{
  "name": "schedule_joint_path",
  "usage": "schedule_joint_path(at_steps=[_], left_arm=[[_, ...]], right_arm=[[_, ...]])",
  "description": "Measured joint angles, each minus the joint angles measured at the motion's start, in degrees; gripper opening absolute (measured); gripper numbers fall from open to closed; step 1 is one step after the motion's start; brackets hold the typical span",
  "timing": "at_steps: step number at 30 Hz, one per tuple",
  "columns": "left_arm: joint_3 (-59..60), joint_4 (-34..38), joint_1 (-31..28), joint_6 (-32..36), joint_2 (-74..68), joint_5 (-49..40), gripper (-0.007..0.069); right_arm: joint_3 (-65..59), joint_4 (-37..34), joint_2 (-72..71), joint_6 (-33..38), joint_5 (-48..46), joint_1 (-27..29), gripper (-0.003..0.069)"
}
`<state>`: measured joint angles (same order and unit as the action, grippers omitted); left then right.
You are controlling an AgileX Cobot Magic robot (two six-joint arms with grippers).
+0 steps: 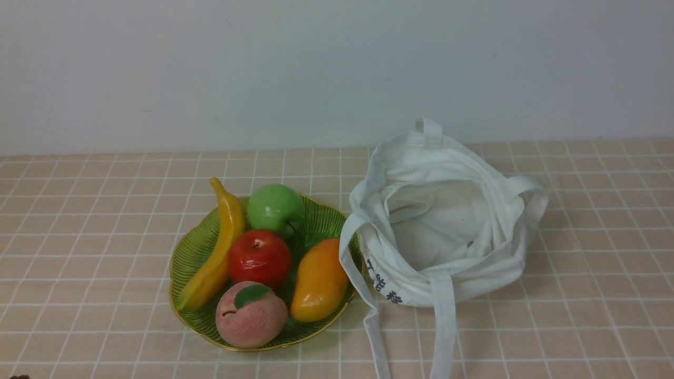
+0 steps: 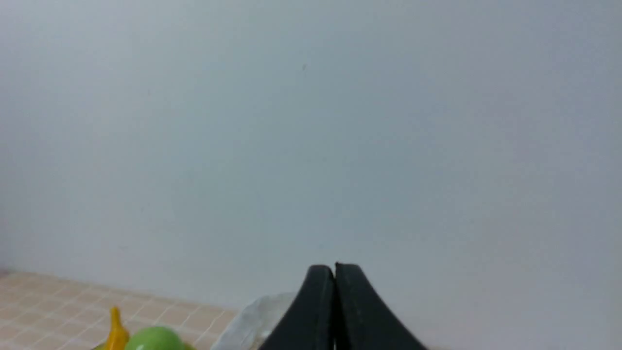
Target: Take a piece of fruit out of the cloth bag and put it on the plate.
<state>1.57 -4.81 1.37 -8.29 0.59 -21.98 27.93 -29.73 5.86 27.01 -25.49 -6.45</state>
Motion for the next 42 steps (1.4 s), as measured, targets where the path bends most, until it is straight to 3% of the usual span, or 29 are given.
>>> schedule_joint_path(at_steps=[6,30,33,39,42], left_arm=[[0.0,0.0,0.0,0.0,0.0,0.0,-0.0008],[0.0,0.0,0.0,0.0,0.0,0.0,-0.0008],[0.0,0.0,0.0,0.0,0.0,0.0,-0.0008],[0.0,0.0,0.0,0.0,0.0,0.0,-0.0008],[0.0,0.0,0.0,0.0,0.0,0.0,-0.0008]], right_arm=[[-5.57,-3.58,-3.92,5.31,4.92,0.0,-0.0015],[-5.63,-2.4,-3.92,5.71,5.35,0.0,-0.0015],[-6.03,3.37,-3.92,-1.28,5.53,0.0,-0.0015],[-12.81,20.81,-4.35,-22.81,5.78,0.0,-0.0015],[-16.52,24.48,-5.64,-26.3,5.78,0.0,-0.0015]])
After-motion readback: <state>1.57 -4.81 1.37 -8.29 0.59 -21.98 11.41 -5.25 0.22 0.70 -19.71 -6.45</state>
